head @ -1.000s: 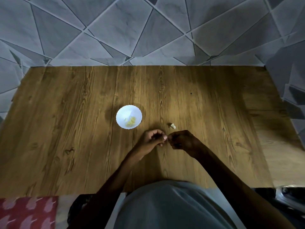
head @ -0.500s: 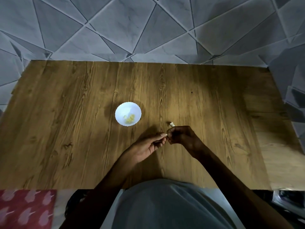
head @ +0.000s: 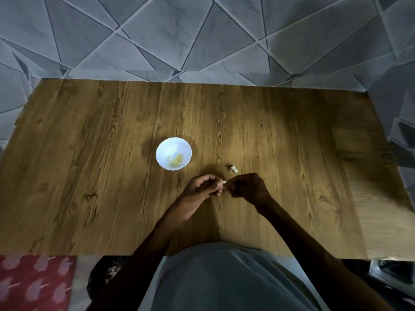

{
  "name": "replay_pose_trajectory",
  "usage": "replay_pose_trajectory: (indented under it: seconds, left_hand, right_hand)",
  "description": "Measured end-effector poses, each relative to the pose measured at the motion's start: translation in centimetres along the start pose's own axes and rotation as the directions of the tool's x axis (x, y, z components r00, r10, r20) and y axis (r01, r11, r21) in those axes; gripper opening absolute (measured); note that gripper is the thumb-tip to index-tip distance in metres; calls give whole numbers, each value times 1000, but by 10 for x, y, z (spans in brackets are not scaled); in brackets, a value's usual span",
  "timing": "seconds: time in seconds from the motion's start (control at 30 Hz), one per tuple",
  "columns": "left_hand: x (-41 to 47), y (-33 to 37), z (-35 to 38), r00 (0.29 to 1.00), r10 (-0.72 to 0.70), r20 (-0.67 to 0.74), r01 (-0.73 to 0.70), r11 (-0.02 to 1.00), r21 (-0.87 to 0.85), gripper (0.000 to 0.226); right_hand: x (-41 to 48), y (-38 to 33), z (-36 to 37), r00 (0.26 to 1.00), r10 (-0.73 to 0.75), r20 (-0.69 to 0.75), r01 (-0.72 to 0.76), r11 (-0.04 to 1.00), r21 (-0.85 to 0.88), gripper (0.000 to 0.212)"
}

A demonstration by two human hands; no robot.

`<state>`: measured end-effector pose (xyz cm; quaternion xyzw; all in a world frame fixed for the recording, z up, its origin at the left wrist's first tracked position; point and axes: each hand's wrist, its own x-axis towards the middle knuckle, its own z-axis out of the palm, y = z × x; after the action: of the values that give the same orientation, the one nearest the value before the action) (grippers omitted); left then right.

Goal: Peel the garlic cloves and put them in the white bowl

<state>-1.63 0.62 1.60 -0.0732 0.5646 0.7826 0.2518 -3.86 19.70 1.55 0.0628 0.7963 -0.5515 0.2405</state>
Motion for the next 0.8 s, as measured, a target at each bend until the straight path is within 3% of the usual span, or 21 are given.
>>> replay_pose_trajectory:
  seconds: [0.07,0.1,0.27,0.4,0.5,0.63,0.8]
  left_hand:
    - [-1,1,-1,1000,7,-20,-5,998,64,14]
    - [-1,2,-1,999,16,-35,-12,995,103,14]
    - [0,7,-2,995,71,-71,-52,969,241,11]
    - [1,10,0,989,121,-82,-87,938,335,12]
    - [0,11,2,983,154,-103,-107,927,359,14]
    - [1,8,1,978,140,-152,-77,930,359,15]
    - [2,7,-2,980,73,-185,-5,939,344,16]
  right_hand:
    - [1,-1,1,990,-131,-44,119,970,-212,16]
    - [1,-3,0,987,-155,-52,138,962,-237,17]
    - [-8,-19,-4,988,-154,-27,150,984,-101,14]
    - [-8,-23,-4,990,-140,-7,139,986,-97,10]
    - [-6,-23,-2,985,-172,-1,169,968,-184,11]
    - [-5,-20,2,940,-341,3,315,864,-393,9]
    - [-6,-24,7,900,-436,-9,376,786,-490,7]
